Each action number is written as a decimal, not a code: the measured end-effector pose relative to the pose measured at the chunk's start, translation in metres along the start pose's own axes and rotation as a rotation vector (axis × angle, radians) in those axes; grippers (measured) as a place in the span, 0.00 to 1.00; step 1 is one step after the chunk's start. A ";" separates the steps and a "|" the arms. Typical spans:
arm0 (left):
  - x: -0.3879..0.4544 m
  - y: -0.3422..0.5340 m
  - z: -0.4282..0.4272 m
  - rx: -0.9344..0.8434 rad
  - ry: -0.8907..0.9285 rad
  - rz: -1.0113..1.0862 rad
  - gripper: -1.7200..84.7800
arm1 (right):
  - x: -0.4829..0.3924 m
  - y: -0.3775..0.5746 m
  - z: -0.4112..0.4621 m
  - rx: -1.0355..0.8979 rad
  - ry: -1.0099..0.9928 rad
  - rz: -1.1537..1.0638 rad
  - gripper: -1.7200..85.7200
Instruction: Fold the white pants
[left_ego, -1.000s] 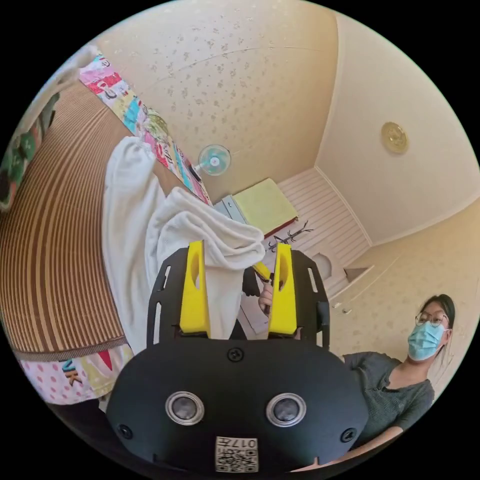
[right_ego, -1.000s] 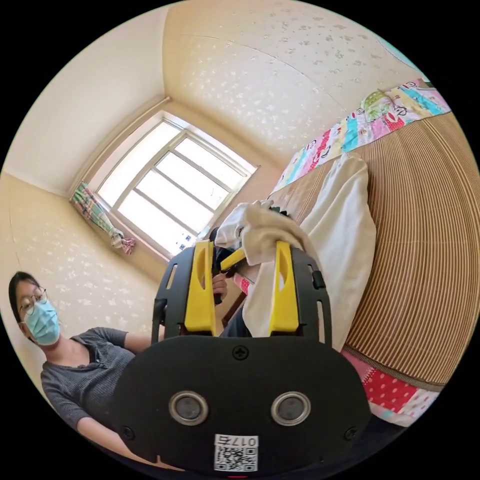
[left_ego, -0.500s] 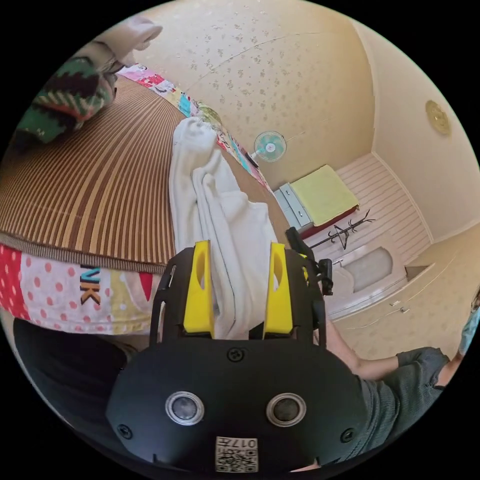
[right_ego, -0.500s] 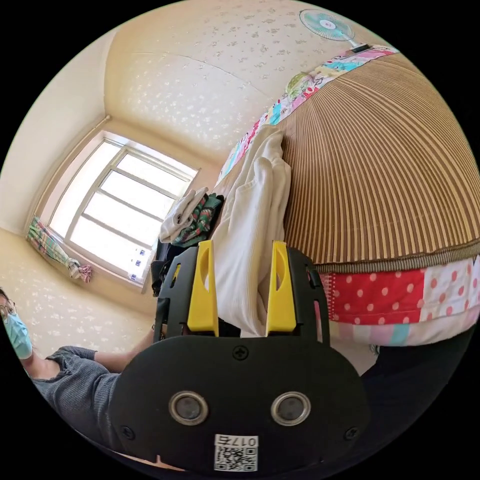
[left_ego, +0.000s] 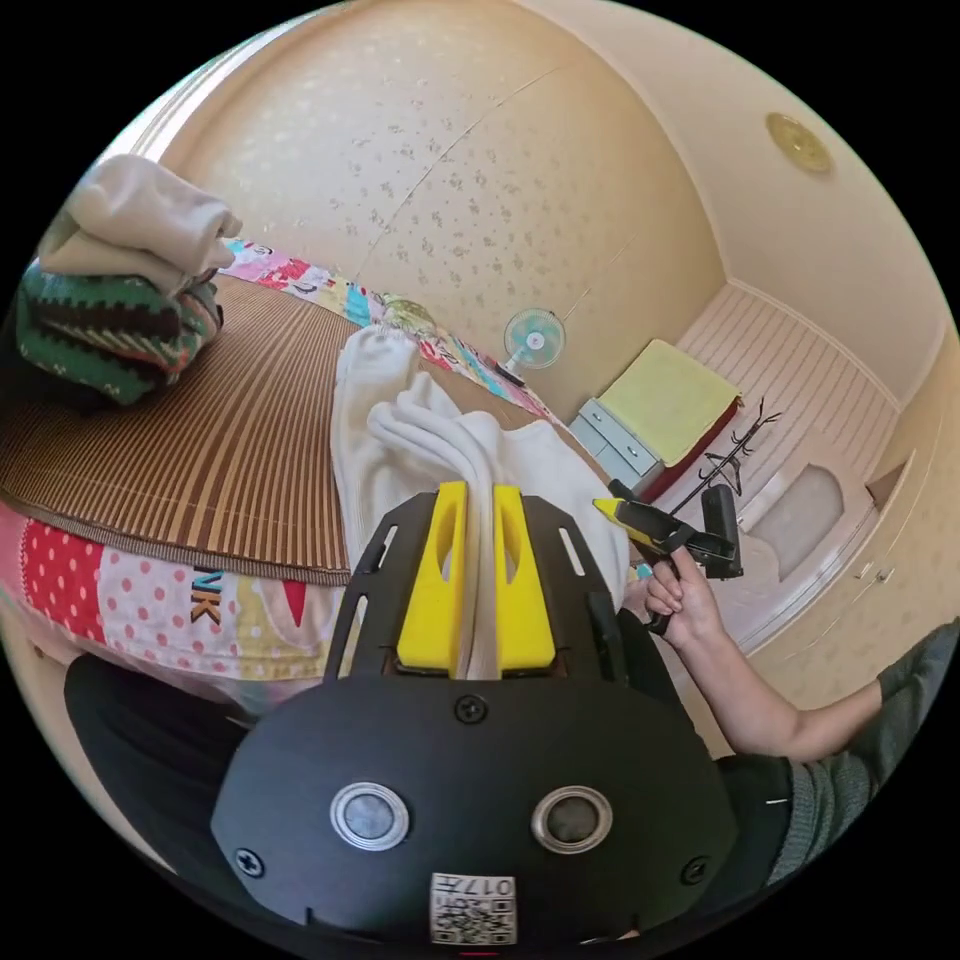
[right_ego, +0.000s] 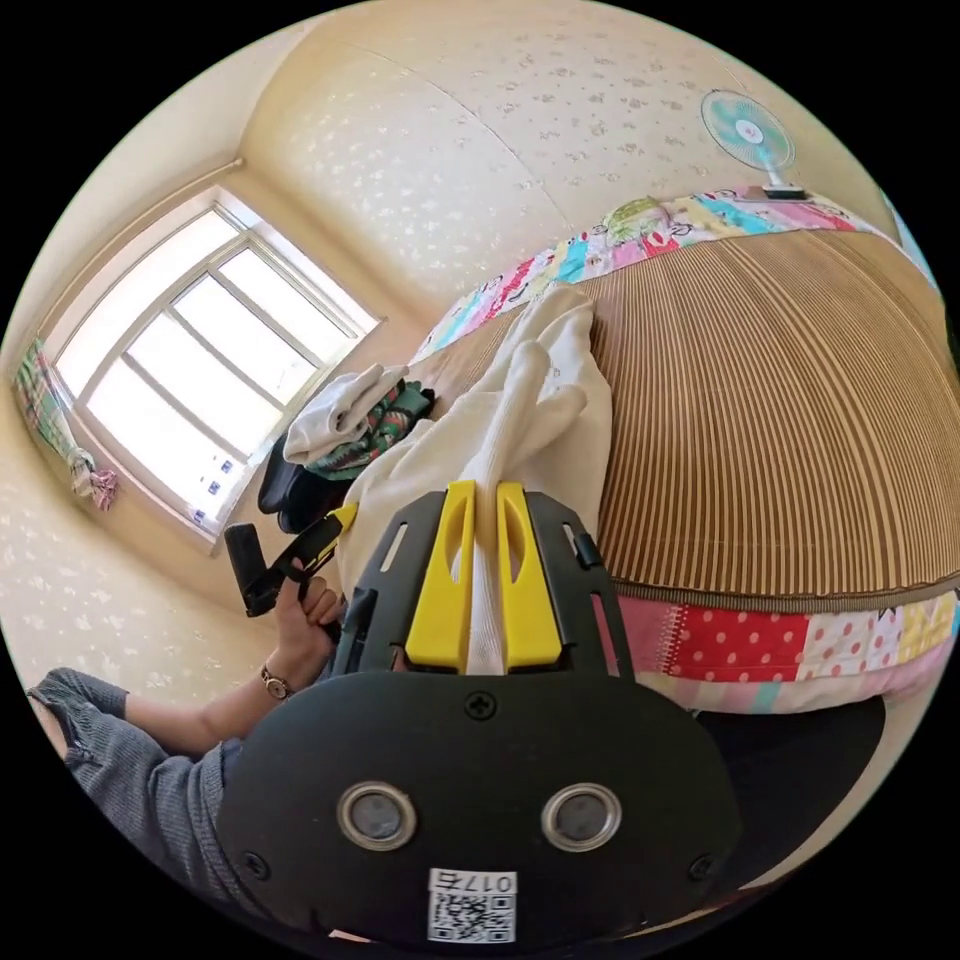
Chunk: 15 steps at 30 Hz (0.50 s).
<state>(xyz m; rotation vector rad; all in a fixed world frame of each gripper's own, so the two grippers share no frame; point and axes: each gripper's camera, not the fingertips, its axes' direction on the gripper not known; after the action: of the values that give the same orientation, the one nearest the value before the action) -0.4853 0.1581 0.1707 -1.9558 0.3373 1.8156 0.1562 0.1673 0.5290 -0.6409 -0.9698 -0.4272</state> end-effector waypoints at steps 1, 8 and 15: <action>-0.009 0.005 0.006 -0.024 -0.040 -0.036 0.08 | 0.002 0.000 0.006 -0.015 0.013 0.002 0.05; -0.049 0.041 0.021 -0.050 0.086 -0.248 0.11 | 0.034 0.041 0.034 -0.041 -0.044 0.206 0.04; 0.030 0.014 -0.015 0.078 0.006 -0.063 0.10 | -0.030 0.049 -0.004 0.162 0.074 0.040 0.03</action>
<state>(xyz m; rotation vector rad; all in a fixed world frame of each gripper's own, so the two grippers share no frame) -0.4759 0.1419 0.1398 -1.8978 0.3395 1.7307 0.1728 0.2022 0.4871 -0.4937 -0.9091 -0.3314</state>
